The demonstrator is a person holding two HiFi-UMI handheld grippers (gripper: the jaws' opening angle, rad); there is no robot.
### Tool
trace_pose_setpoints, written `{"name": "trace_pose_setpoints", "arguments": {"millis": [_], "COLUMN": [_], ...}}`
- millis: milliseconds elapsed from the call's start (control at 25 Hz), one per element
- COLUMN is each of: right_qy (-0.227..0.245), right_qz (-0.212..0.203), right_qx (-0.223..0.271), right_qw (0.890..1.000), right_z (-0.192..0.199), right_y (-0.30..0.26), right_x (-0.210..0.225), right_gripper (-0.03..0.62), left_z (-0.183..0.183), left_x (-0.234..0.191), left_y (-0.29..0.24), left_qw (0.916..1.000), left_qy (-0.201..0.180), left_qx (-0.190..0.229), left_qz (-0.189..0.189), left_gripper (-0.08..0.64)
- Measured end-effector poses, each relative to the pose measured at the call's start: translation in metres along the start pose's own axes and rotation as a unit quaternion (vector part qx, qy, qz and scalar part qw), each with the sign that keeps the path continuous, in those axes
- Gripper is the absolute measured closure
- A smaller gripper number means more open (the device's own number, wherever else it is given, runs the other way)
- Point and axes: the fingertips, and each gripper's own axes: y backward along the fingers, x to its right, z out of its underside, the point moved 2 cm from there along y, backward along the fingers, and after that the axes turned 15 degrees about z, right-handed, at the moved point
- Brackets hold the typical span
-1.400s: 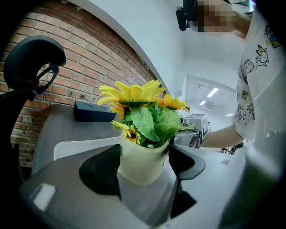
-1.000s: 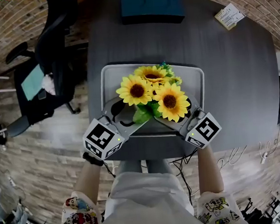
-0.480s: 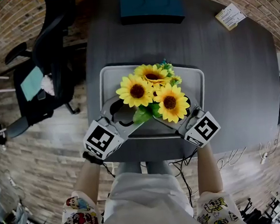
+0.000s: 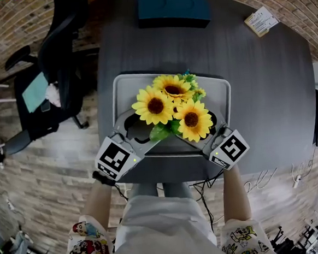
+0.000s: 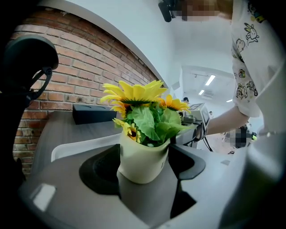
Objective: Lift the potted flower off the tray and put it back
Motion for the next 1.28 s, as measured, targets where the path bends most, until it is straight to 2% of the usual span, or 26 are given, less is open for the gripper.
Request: {"name": "trace_pose_setpoints", "arguments": {"millis": [320,640,1160,1280], "right_qy": [-0.002,0.004,0.018,0.027], "right_qz": [0.021,0.055,0.094,0.102], "right_qx": [-0.01,0.0,0.033,0.046], "right_qw": [1.0,0.999,0.995,0.993], "right_z": [0.003,-0.008,-0.039,-0.053], "right_y": [0.009,0.029,0.069,0.081], "right_x": [0.002,-0.001,-0.007,-0.011], "right_gripper": [0.193,0.193,0.193,0.193], "left_z": [0.004,-0.005,-0.041,-0.058], "left_x": [0.003,0.017,0.044,0.055], "left_y": [0.009,0.021,0.047,0.053], "left_qw": [0.9999,0.9997,0.9979,0.9964], "left_qy": [0.007,0.0,-0.018,-0.02], "left_qx": [0.001,0.012,0.041,0.064], "left_qz": [-0.012,-0.019,-0.045,-0.052], "left_gripper": [0.198,0.177,0.172,0.172]}}
